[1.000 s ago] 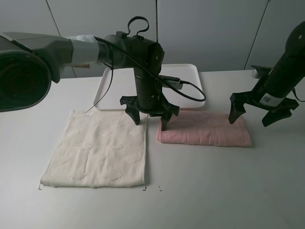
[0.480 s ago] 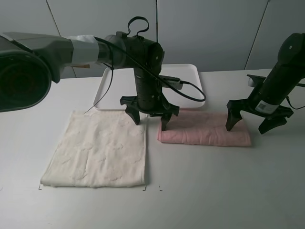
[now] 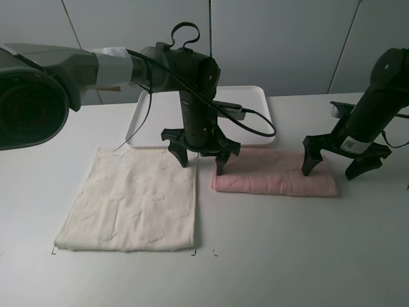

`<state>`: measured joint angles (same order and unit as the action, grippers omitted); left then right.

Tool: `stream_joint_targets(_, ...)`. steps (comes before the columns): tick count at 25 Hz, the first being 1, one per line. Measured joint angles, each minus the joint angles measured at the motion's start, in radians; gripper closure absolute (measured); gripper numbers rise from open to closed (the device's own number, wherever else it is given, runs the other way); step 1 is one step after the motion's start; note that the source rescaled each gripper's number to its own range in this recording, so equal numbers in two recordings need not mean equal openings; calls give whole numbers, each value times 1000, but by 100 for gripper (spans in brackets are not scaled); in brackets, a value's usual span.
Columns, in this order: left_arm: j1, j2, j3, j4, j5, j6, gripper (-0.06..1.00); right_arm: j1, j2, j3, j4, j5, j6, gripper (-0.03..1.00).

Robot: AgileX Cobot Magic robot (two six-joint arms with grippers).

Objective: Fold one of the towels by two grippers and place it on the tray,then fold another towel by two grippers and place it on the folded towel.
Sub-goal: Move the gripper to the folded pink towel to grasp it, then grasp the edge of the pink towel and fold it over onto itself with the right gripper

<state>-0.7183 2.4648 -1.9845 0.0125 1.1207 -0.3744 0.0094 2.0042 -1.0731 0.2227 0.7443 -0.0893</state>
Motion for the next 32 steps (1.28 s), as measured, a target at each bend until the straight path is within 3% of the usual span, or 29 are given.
stream_joint_targets(13, 0, 0, -2, 0, -2, 6, -4, 49, 23, -11, -6, 7, 9, -3)
stream_joint_targets(15, 0, 0, -2, 0, -2, 6, -4, 54, 30, -12, -18, 5, 17, 10)
stream_joint_targets(21, 0, 0, -2, 0, -2, 8, -4, 60, 42, -13, 4, -8, 24, 87)
stream_joint_targets(22, 0, 0, -2, 0, -2, 8, -4, 60, 42, -13, 8, -8, 24, 90)
stream_joint_targets(32, 0, 0, -2, 0, -2, 8, -4, 60, 30, -11, 14, -9, 24, 90)
